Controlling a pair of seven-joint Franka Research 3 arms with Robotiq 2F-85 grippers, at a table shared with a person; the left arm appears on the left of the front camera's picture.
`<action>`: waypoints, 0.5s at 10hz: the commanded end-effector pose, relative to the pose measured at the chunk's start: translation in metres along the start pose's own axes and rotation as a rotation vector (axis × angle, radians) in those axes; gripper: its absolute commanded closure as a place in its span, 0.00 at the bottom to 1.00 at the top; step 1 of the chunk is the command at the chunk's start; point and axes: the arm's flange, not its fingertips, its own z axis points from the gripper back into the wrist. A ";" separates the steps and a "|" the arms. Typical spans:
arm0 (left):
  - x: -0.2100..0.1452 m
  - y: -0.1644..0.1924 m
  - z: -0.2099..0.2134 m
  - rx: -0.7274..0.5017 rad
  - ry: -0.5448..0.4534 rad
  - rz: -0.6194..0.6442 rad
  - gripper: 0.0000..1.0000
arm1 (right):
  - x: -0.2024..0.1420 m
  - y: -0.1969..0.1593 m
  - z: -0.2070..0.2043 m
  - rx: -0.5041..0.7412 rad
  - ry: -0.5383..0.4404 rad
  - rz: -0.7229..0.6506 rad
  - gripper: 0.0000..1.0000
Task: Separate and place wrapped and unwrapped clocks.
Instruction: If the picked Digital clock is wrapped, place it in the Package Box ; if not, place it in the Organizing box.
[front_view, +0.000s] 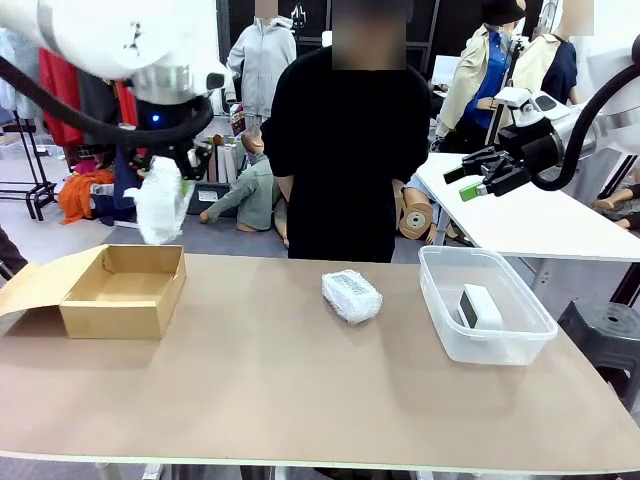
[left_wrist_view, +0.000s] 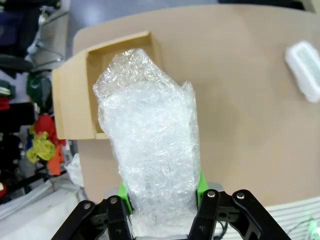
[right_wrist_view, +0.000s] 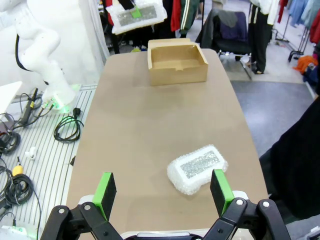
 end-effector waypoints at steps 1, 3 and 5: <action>-0.014 0.013 -0.023 0.054 -0.027 0.129 1.00 | 0.001 0.000 0.001 -0.002 0.003 0.003 0.00; -0.011 0.002 -0.020 0.039 -0.028 0.160 1.00 | 0.001 0.000 0.001 -0.002 0.003 0.003 0.00; -0.005 0.015 -0.027 0.032 0.001 0.107 1.00 | 0.001 0.000 0.001 -0.002 0.003 0.003 0.00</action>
